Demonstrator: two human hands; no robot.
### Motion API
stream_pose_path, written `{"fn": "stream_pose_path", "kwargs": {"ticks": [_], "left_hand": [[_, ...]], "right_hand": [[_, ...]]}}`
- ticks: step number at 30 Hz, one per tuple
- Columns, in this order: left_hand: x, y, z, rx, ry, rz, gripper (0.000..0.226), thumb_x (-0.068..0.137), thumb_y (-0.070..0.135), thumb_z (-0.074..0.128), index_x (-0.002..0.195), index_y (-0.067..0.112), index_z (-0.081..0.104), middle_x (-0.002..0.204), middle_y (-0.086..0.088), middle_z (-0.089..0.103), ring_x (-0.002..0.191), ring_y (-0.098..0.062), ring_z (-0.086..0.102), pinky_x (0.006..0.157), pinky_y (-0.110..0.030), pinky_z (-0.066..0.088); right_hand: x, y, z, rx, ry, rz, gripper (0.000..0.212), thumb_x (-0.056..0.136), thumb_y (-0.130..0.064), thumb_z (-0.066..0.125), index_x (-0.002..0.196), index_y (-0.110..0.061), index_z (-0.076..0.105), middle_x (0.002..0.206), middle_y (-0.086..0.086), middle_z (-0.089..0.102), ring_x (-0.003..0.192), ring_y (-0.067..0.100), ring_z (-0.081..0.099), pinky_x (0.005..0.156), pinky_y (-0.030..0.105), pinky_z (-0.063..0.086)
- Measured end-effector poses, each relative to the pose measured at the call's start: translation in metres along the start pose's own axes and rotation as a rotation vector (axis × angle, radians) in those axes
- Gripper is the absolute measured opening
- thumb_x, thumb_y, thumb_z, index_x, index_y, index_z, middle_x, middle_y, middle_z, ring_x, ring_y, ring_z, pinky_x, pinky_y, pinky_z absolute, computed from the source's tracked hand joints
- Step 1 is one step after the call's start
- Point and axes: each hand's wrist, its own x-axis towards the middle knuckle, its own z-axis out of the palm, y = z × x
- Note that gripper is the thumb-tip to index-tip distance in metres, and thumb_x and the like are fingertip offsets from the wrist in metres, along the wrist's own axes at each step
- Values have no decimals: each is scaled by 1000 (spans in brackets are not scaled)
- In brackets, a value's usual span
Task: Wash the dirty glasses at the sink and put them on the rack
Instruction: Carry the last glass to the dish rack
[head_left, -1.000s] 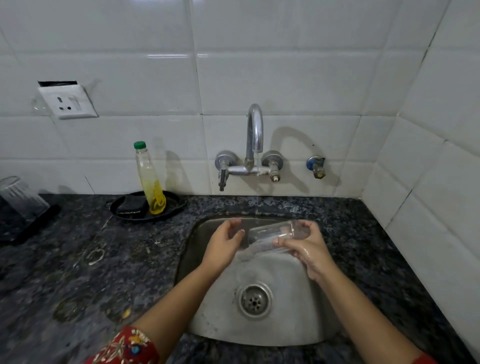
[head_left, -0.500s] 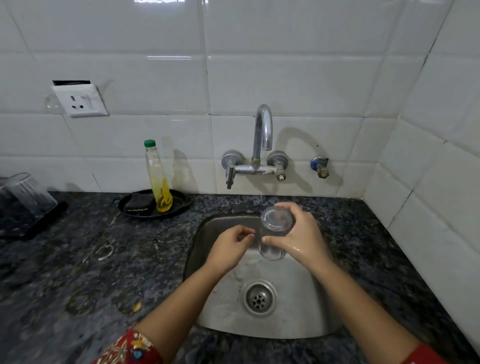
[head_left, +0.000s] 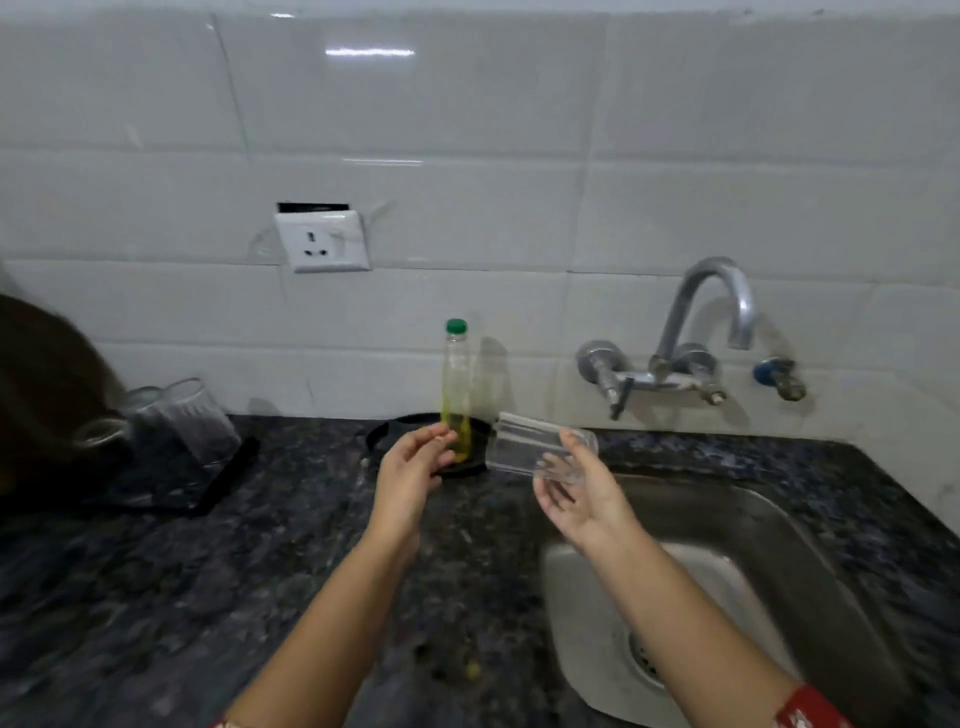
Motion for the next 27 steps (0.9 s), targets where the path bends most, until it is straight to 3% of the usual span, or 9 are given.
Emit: {"fn": "stream_pose_path", "kwargs": {"ticks": [3, 6, 11, 13, 16, 18, 22, 27], "left_hand": [[13, 16, -80, -27, 96, 27, 16, 95, 12, 57, 108, 13, 66, 99, -1, 71, 80, -9, 62, 69, -21, 47], [17, 30, -155, -24, 215, 39, 18, 96, 10, 55, 112, 10, 64, 100, -2, 70, 80, -7, 63, 61, -11, 48], [24, 44, -259, -30, 401, 55, 19, 98, 12, 53, 114, 11, 63, 105, -2, 68, 92, -12, 61, 75, -21, 42], [28, 43, -293, -39, 469, 43, 20, 98, 13, 52, 115, 10, 63, 109, -3, 68, 96, -13, 62, 76, -21, 44], [36, 39, -331, -44, 536, -2, 18, 98, 16, 53, 112, 14, 64, 115, -3, 67, 104, -16, 62, 86, -27, 44], [40, 35, -348, -44, 556, -26, 18, 98, 18, 54, 112, 15, 64, 117, -2, 66, 109, -18, 62, 90, -32, 44], [52, 26, -368, -45, 560, -42, 17, 97, 18, 55, 111, 16, 65, 118, -3, 66, 107, -17, 62, 88, -27, 43], [62, 14, -374, -33, 554, -63, 13, 96, 18, 56, 106, 20, 65, 117, -2, 67, 101, -11, 62, 78, -23, 44]], "right_hand": [[6, 56, 67, 7, -45, 98, 22, 84, -26, 70, 77, -7, 60, 90, 10, 60, 83, 19, 54, 84, 31, 50], [15, 110, 127, -57, -101, 138, 20, 81, -22, 73, 78, -7, 61, 90, 10, 61, 88, 21, 55, 83, 32, 51], [41, 190, 214, -252, -177, 115, 20, 76, -17, 77, 80, -8, 59, 83, 9, 59, 79, 19, 57, 74, 31, 53], [56, 221, 244, -370, -208, 33, 33, 71, -16, 82, 94, -9, 59, 93, 8, 63, 88, 20, 62, 70, 29, 53], [73, 256, 280, -587, -201, -160, 63, 66, -14, 86, 116, -10, 49, 115, 8, 60, 101, 21, 60, 81, 32, 52], [77, 271, 298, -774, -206, -310, 68, 64, -14, 87, 117, -14, 45, 113, 4, 57, 100, 18, 56, 85, 30, 47], [95, 293, 317, -1055, -294, -531, 75, 62, -17, 88, 120, -15, 40, 112, 3, 56, 99, 16, 53, 83, 26, 43], [111, 310, 326, -1264, -373, -627, 73, 60, -22, 89, 117, -19, 43, 107, -1, 56, 105, 20, 57, 88, 33, 48]]}}
